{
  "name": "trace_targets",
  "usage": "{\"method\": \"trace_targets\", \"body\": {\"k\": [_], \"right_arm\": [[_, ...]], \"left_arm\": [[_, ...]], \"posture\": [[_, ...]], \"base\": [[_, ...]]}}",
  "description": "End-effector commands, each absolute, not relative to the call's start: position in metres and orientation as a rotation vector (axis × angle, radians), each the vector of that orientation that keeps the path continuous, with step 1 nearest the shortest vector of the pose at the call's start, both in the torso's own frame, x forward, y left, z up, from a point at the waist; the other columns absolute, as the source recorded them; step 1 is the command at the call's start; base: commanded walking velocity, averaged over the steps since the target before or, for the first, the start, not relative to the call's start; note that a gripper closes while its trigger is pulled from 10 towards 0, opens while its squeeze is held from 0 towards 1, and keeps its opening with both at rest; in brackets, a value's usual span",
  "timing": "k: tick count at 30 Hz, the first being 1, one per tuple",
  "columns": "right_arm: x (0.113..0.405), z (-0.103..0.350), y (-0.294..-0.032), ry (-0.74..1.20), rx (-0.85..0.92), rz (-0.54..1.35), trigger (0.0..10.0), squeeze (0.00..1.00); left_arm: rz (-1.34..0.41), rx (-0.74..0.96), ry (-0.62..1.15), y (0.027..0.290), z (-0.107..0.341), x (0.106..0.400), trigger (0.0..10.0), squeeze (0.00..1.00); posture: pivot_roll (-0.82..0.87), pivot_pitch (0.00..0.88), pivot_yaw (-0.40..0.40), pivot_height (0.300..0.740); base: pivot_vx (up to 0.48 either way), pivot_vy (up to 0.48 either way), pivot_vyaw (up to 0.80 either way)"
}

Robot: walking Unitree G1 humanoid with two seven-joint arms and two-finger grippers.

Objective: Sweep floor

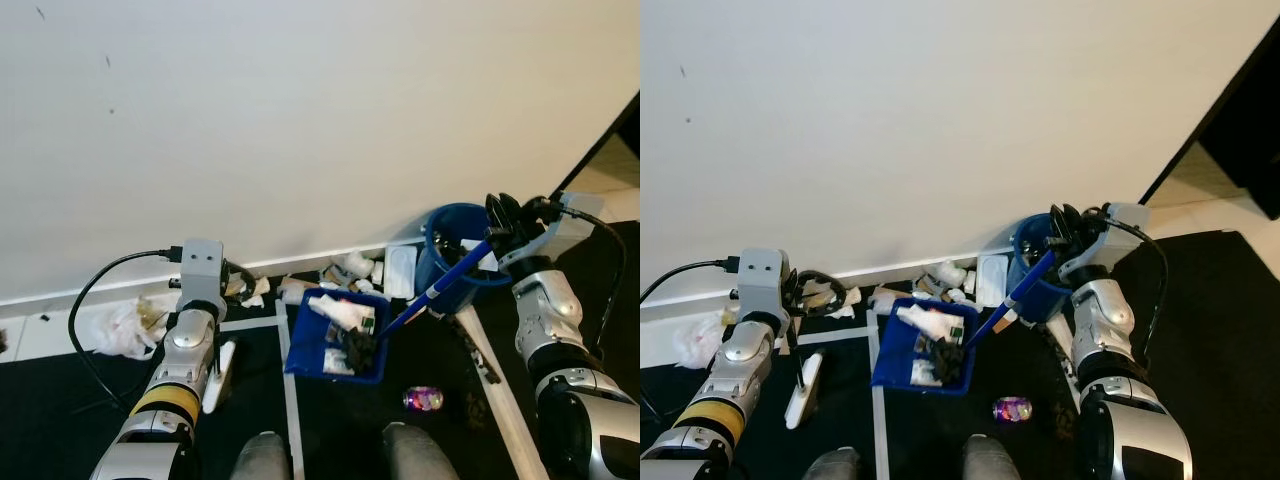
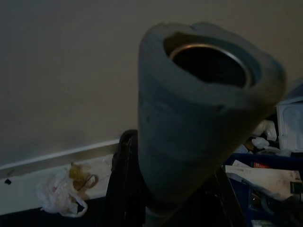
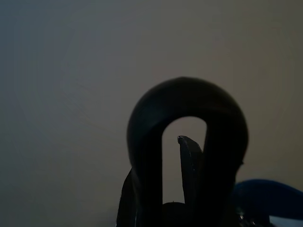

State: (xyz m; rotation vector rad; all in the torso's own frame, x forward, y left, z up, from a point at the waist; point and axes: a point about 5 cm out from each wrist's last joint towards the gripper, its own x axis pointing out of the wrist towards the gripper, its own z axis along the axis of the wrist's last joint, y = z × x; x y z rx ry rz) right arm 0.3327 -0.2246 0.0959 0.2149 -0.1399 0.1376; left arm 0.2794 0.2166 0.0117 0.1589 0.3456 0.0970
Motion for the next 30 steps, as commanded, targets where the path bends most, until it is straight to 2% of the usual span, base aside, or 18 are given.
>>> {"method": "trace_targets", "body": {"k": [1,7,12,30], "right_arm": [[0.339,0.112,-0.225,-0.21,0.229,0.15,10.0,0.0],[0.347,0.131,-0.219,-0.263,0.241,0.202,10.0,0.0],[0.352,0.146,-0.216,-0.298,0.229,0.233,10.0,0.0],[0.353,0.152,-0.21,-0.299,0.218,0.272,10.0,0.0]], "left_arm": [[0.111,0.1,0.497,0.211,-0.017,0.258,10.0,0.0],[0.099,0.096,0.498,0.206,-0.017,0.26,10.0,0.0],[0.1,0.097,0.502,0.204,-0.017,0.261,10.0,0.0],[0.124,0.096,0.511,0.204,-0.017,0.262,10.0,0.0]], "posture": [[0.08,0.02,-0.059,0.74],[0.07,0.026,-0.055,0.74],[0.07,0.027,-0.057,0.74],[0.07,0.028,-0.063,0.74]], "base": [[0.0,0.0,0.0],[0.0,-0.145,0.0],[0.0,-0.48,0.0],[0.0,-0.48,0.0]]}}
